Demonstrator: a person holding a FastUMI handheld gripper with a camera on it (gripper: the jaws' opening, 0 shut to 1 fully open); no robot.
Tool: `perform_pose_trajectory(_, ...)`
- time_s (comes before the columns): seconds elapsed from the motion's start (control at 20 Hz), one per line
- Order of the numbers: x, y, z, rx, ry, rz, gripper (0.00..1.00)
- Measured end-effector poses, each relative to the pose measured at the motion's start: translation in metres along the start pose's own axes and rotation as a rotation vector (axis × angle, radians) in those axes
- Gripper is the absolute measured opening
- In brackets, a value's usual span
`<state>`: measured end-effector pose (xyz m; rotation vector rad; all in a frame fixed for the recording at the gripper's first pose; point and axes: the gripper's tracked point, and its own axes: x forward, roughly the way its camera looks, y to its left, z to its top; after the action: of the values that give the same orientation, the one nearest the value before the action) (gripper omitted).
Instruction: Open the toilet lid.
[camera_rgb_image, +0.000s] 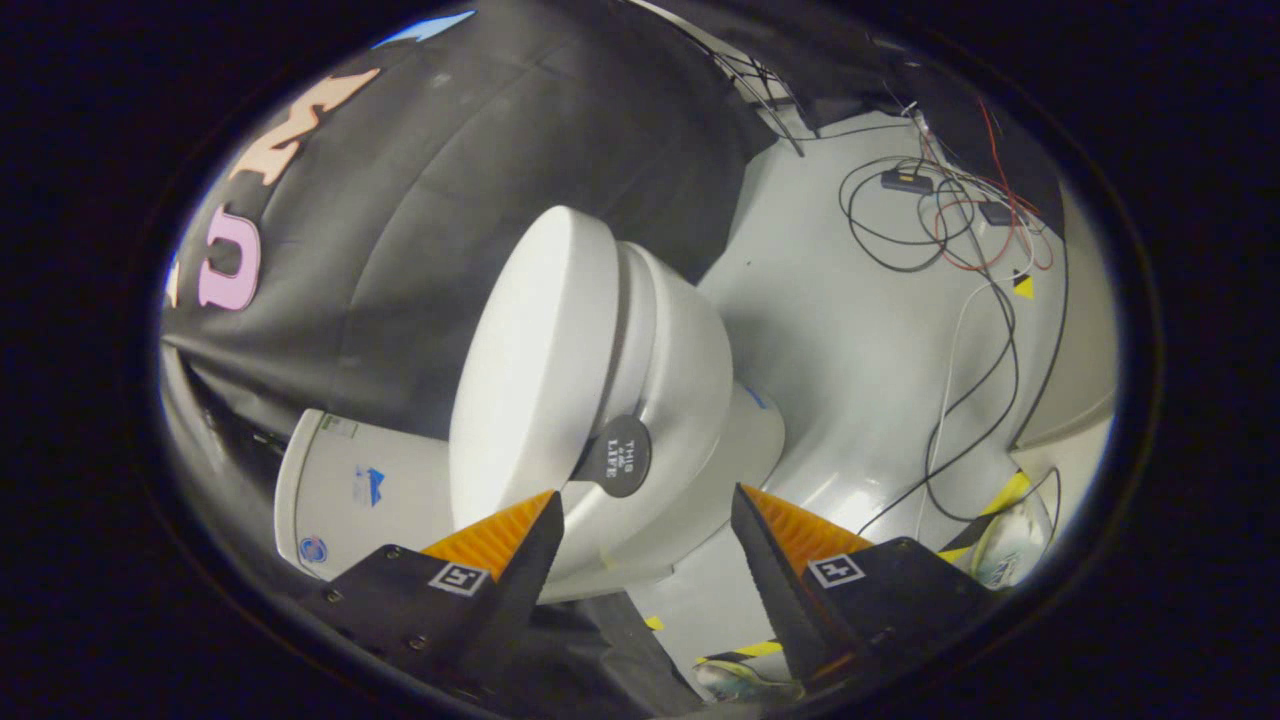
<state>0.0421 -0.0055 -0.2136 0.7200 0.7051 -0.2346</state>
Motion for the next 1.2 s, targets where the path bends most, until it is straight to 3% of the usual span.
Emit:
perform_pose_trajectory(0.15,0.010,0.005,-0.003,-0.005,0.013,0.013,1.00)
perform_pose_trajectory(0.2,0.012,0.000,-0.007,-0.007,0.028,-0.018,0.92)
perform_pose_trajectory(0.35,0.011,0.019,0.011,0.092,-0.009,0.042,0.70)
perform_pose_trajectory(0.45,0.008,0.028,0.022,0.141,-0.050,0.079,0.70)
perform_pose_trajectory(0.55,0.016,0.015,0.021,0.094,-0.059,0.018,0.70)
perform_pose_trajectory(0.7,0.010,0.019,0.020,0.172,-0.085,0.044,0.09)
perform_pose_trajectory(0.9,0.011,0.027,0.035,0.249,-0.106,0.149,0.04)
perform_pose_trajectory(1.2,0.023,0.026,0.031,0.558,-0.032,0.311,0.02)
